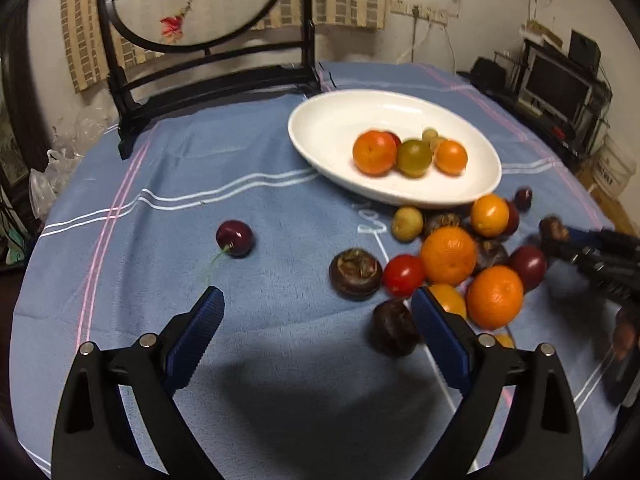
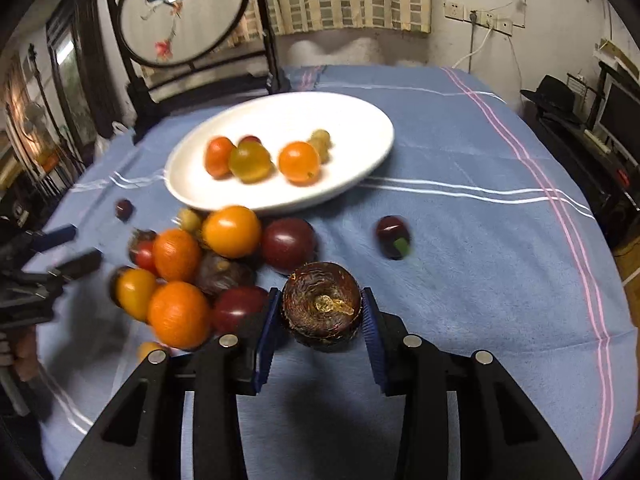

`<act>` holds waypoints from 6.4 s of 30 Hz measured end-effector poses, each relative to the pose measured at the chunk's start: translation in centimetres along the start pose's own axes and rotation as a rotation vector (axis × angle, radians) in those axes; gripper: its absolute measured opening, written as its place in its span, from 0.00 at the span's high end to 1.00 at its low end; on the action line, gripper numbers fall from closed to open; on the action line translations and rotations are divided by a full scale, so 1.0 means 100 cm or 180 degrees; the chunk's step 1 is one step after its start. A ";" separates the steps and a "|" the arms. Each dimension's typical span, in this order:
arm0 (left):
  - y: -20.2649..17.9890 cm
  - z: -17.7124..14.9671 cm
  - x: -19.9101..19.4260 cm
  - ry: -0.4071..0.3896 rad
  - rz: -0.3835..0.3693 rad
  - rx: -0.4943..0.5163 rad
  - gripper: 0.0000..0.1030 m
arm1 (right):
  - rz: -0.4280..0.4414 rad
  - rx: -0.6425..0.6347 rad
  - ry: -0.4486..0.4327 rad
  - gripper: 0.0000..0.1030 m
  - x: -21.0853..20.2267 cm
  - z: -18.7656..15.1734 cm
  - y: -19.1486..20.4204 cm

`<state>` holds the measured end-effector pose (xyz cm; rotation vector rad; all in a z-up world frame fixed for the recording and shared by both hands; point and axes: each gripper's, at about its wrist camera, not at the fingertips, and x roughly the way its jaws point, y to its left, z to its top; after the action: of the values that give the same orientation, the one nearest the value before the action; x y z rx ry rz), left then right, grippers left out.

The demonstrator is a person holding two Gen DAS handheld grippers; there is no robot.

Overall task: Organize fruits
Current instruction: 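Grasp the brown mangosteen with the right gripper, then grasp a brown date with the left gripper while the right carries the mangosteen, then drop the date and mangosteen onto the plate, opening both grippers, then carry an orange onto the plate with the left gripper while the right places a dark plum there, then grasp a dark red cherry with the left gripper while the right grasps another cherry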

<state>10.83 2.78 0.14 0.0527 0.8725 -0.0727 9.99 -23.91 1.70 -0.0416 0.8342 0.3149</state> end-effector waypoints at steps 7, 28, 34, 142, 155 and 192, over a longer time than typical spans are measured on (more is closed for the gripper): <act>-0.021 -0.009 0.004 0.0090 0.0065 0.0427 0.10 | 0.0189 -0.0039 -0.0015 0.61 -0.007 -0.004 0.015; -0.045 -0.022 0.024 0.0257 -0.0728 0.0790 0.58 | 0.0334 -0.0051 0.0039 0.61 -0.014 -0.016 0.023; -0.037 -0.018 0.015 0.0206 -0.0809 0.0665 0.68 | 0.0341 -0.0099 -0.0004 0.61 -0.022 -0.015 0.025; -0.033 -0.001 -0.009 0.0034 -0.0536 -0.0238 0.60 | 0.0310 -0.0544 0.0413 0.59 0.037 0.001 0.032; -0.028 0.047 -0.030 -0.0296 -0.0398 -0.0145 0.60 | 0.0296 0.0070 -0.0364 0.61 -0.021 0.055 0.009; 0.023 0.045 0.016 -0.0433 0.0116 -0.0603 0.23 | 0.0311 0.0471 -0.0173 0.31 0.037 0.055 -0.012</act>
<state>15.45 4.62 1.85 -0.1126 0.7389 0.0404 16.65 -23.17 2.58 0.1456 0.8049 0.3440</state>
